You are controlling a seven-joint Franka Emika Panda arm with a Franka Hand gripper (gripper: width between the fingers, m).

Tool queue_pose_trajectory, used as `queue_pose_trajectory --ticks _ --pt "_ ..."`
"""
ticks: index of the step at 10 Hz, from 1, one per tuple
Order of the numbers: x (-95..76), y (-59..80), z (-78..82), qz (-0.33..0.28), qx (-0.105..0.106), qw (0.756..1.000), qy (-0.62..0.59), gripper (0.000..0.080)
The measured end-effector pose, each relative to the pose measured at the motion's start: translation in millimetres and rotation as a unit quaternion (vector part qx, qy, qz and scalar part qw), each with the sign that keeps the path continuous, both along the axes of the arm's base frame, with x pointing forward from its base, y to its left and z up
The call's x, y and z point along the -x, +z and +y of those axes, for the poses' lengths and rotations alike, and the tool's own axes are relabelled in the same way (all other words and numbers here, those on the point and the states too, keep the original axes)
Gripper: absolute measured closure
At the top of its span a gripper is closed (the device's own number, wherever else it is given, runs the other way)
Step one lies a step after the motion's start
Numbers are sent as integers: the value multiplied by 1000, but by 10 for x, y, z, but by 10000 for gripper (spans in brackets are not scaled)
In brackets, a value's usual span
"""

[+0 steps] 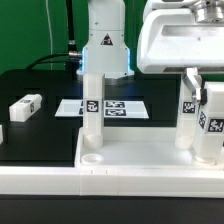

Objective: Assemble desk

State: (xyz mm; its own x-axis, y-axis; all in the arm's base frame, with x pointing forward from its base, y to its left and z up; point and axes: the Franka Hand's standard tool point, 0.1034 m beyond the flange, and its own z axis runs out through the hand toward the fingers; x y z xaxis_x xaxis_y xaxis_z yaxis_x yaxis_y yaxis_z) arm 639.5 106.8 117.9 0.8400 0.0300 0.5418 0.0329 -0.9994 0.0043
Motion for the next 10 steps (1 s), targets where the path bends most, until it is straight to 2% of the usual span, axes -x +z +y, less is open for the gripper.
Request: queue_pose_trajectory --ticks 9,10 --pt "40 -23 9 -44 6 999 4 509" --pt "40 -24 9 -44 7 999 4 329"
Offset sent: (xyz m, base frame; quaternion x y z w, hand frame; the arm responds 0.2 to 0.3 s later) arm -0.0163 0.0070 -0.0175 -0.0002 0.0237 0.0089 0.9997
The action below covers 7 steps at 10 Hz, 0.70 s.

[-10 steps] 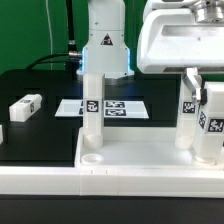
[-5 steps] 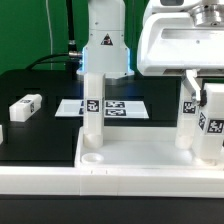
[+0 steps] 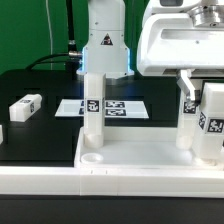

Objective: Assemble desk

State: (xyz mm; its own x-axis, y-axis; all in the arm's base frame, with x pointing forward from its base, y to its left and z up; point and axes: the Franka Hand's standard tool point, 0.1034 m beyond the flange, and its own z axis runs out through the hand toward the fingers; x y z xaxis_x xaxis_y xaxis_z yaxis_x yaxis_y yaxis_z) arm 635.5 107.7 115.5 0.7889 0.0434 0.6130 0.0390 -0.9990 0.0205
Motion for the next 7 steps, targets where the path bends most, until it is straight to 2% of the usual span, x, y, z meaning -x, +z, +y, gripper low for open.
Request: queue_pose_trajectory --ticks 1,2,3,4,7 --pt "0 -1 0 0 0 1000 0 212" --pt "1 -2 0 0 0 1000 0 212" --pt "1 2 -1 0 0 1000 0 163" --pt "-3 42 -3 -1 -2 1000 -2 154" --pt "-51 237 -76 -3 2 1000 5 150"
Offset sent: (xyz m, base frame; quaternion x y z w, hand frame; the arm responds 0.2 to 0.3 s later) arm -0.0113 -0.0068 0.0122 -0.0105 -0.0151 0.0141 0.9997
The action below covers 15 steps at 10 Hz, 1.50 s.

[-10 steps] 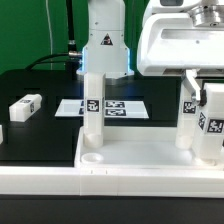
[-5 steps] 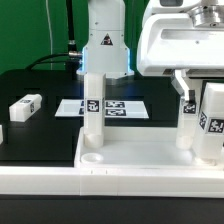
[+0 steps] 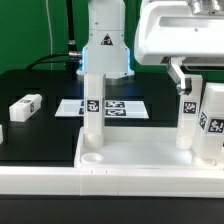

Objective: Assemble desk

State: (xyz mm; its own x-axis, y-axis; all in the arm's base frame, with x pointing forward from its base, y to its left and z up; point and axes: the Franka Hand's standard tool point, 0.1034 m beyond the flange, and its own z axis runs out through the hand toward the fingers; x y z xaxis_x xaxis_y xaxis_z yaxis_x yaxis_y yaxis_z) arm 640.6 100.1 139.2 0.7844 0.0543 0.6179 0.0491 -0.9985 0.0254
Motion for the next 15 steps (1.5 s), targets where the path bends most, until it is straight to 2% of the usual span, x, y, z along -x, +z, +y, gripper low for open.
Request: queue_pose_trajectory --ticks 2,7,9,11,15 --pt "-42 123 -43 8 -4 1000 -1 150" --pt "1 1 -24 42 -5 999 0 150" --pt "10 -52 38 126 -16 992 3 150" --pt "16 -64 72 178 -22 984 4 150" --pt "107 -128 90 320 -23 947 6 150"
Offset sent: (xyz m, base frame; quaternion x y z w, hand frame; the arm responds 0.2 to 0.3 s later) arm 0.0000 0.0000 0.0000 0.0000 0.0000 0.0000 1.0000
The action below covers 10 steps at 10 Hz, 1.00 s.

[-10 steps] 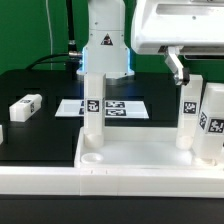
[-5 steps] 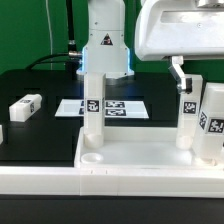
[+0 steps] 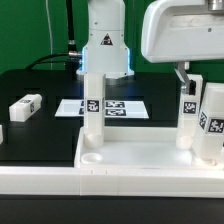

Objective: Assemble desk

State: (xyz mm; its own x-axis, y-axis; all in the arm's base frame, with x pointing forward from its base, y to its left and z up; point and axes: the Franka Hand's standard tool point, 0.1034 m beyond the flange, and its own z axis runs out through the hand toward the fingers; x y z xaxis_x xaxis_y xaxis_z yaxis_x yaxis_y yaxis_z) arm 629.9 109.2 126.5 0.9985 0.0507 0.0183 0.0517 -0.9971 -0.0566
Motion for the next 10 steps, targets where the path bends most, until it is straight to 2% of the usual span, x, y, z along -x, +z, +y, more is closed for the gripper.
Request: queue_pose_trajectory --ticks 1,2,3,7,8,9,10 --pt "4 -31 -39 39 4 999 4 150" --pt "-77 -55 -77 31 9 999 5 150" --pt "-74 -82 -104 33 10 999 3 150" --pt "-76 -98 -34 33 9 999 -6 162" --pt "-71 -111 -23 34 8 999 -5 349" --pt "-71 -112 -34 34 8 999 -6 349" --pt "-72 -111 -42 34 9 999 -6 513"
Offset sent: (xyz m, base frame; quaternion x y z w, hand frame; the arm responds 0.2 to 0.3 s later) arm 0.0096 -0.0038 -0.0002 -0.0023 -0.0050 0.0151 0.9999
